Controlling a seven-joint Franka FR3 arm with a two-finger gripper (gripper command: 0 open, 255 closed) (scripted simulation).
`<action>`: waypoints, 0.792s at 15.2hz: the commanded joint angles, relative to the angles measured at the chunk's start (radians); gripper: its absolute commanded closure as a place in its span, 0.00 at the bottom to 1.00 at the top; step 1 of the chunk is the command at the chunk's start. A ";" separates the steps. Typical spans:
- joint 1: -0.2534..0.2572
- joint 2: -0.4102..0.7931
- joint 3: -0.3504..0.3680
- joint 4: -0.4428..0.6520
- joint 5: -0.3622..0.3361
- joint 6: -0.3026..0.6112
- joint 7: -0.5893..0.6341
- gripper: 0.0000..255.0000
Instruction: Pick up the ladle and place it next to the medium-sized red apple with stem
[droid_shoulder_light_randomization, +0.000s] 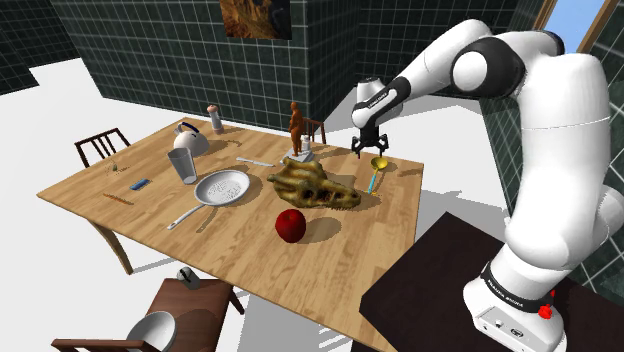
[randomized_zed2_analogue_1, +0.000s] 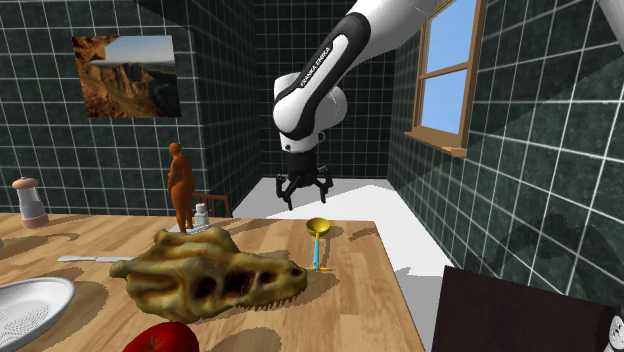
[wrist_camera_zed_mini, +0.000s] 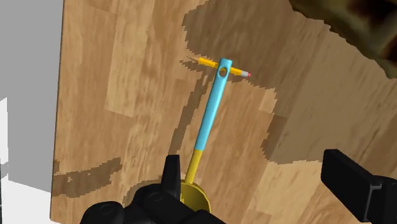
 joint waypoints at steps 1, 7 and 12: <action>-0.011 0.070 -0.011 0.066 0.011 -0.002 0.021 0.00; -0.053 0.284 -0.040 0.273 0.049 -0.019 0.077 0.00; -0.098 0.471 -0.059 0.483 0.085 -0.059 0.122 0.00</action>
